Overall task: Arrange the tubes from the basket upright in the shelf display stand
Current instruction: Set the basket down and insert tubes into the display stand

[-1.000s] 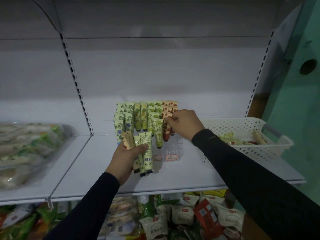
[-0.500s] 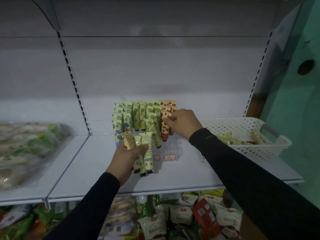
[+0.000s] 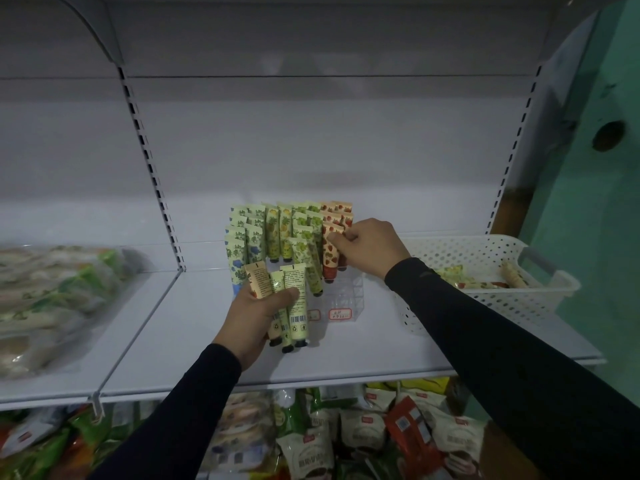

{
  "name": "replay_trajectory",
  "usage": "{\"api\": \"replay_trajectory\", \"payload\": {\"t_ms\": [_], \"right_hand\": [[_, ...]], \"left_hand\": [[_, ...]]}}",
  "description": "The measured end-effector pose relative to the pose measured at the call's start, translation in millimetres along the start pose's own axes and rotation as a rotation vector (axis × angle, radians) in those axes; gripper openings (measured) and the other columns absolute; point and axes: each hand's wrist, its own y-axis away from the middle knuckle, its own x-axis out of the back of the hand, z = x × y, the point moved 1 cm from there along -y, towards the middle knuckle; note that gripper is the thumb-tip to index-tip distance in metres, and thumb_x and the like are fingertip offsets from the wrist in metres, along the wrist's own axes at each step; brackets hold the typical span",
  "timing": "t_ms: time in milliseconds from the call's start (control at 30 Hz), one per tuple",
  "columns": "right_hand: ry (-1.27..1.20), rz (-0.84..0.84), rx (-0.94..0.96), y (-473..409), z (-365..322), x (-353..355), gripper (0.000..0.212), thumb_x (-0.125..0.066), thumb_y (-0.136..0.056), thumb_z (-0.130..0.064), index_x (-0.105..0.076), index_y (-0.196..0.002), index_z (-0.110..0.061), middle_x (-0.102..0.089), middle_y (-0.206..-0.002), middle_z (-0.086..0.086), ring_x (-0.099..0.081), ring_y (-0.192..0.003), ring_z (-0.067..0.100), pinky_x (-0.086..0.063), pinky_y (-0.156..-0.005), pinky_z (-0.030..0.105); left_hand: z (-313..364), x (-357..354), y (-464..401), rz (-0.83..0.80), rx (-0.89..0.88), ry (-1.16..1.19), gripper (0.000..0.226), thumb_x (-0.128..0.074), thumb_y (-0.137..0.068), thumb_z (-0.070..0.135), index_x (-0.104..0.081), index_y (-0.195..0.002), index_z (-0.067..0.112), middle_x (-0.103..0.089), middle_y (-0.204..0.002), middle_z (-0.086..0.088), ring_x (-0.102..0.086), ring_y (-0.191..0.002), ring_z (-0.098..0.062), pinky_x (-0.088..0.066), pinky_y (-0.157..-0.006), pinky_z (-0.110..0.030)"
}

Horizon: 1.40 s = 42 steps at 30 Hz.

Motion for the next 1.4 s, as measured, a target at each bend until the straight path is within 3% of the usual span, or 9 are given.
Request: {"api": "replay_trajectory", "payload": {"t_ms": [167, 300, 467, 767, 867, 1000, 1100, 1233, 1400], "right_hand": [[-0.021, 0.013, 0.015, 2, 0, -1, 0.054, -0.051, -0.096, -0.045, -0.05, -0.059, -0.006, -0.052, -0.061, 0.015, -0.053, -0.062, 0.03, -0.041, -0.061, 0.024], [-0.021, 0.047, 0.03, 2, 0, -3, 0.052, -0.053, -0.096, -0.039, -0.06, -0.067, 0.003, -0.061, -0.066, 0.017, -0.056, -0.065, 0.027, -0.029, -0.049, 0.011], [0.029, 0.056, 0.066, 1, -4, -3, 0.052, -0.052, -0.098, -0.034, -0.063, -0.069, 0.008, -0.065, -0.072, 0.022, -0.06, -0.069, 0.032, -0.032, -0.057, 0.027], [-0.008, 0.017, 0.036, 2, -6, -1, 0.052, -0.054, -0.097, -0.036, -0.061, -0.067, 0.007, -0.063, -0.07, 0.023, -0.059, -0.066, 0.032, -0.042, -0.062, 0.03], [-0.033, 0.008, 0.007, 4, -4, 3, 0.055, -0.053, -0.096, -0.043, -0.05, -0.057, -0.004, -0.051, -0.059, 0.018, -0.051, -0.058, 0.03, -0.045, -0.063, 0.03], [-0.006, 0.088, 0.005, 14, -5, 11, 0.059, -0.048, -0.097, -0.047, -0.061, -0.071, 0.005, -0.069, -0.076, 0.019, -0.064, -0.073, 0.03, -0.052, -0.074, 0.034], [-0.191, -0.048, 0.03, 29, -14, 12, 0.05, -0.053, -0.095, -0.049, -0.069, -0.083, -0.004, -0.07, -0.079, 0.01, -0.07, -0.073, 0.02, -0.057, -0.076, 0.037], [-0.403, -0.295, -0.023, 47, -25, 10, 0.034, -0.06, -0.091, -0.049, -0.071, -0.096, -0.018, -0.073, -0.084, 0.002, -0.072, -0.074, 0.013, -0.059, -0.068, 0.025], [-0.828, -0.414, -0.149, 55, -27, 11, 0.013, -0.063, -0.094, -0.021, -0.064, -0.09, -0.009, -0.066, -0.078, 0.006, -0.064, -0.062, 0.01, -0.052, -0.056, 0.018]], "left_hand": [[0, -1, 1, -0.003, -0.004, -0.007, 0.016, -0.065, -0.09, 0.001, -0.065, -0.097, 0.016, -0.077, -0.087, 0.005, -0.072, -0.078, -0.011, -0.053, -0.061, -0.021], [-1, 0, 0, 0.0, 0.001, -0.011, 0.015, -0.065, -0.09, 0.002, -0.066, -0.098, 0.015, -0.077, -0.088, 0.003, -0.073, -0.079, -0.013, -0.053, -0.063, -0.022], [-1, 2, -2, 0.005, 0.011, 0.003, 0.016, -0.065, -0.09, 0.001, -0.066, -0.101, 0.012, -0.077, -0.089, 0.002, -0.073, -0.079, -0.014, -0.053, -0.058, -0.019], [-1, 1, -3, -0.001, 0.018, 0.013, 0.015, -0.066, -0.089, 0.002, -0.066, -0.101, 0.012, -0.077, -0.089, 0.001, -0.073, -0.079, -0.015, -0.054, -0.058, -0.021], [1, 0, -2, -0.009, 0.009, 0.016, 0.018, -0.065, -0.089, 0.001, -0.067, -0.104, 0.012, -0.077, -0.094, -0.001, -0.073, -0.084, -0.018, -0.055, -0.064, -0.025], [2, -1, -1, -0.006, 0.024, 0.046, 0.02, -0.066, -0.088, 0.001, -0.066, -0.106, 0.01, -0.077, -0.094, -0.003, -0.073, -0.083, -0.02, -0.056, -0.062, -0.028], [3, -4, 0, -0.011, 0.029, 0.082, 0.024, -0.067, -0.087, 0.001, -0.065, -0.11, 0.009, -0.076, -0.099, -0.007, -0.073, -0.086, -0.023, -0.057, -0.066, -0.033], [9, -11, 5, -0.056, -0.004, 0.051, 0.025, -0.068, -0.086, 0.001, -0.067, -0.11, 0.008, -0.076, -0.101, -0.007, -0.071, -0.091, -0.024, -0.052, -0.079, -0.037], [12, -15, 8, -0.1, 0.011, 0.044, 0.026, -0.07, -0.086, 0.007, -0.067, -0.111, 0.007, -0.073, -0.108, -0.014, -0.068, -0.102, -0.033, -0.052, -0.093, -0.049]]}}
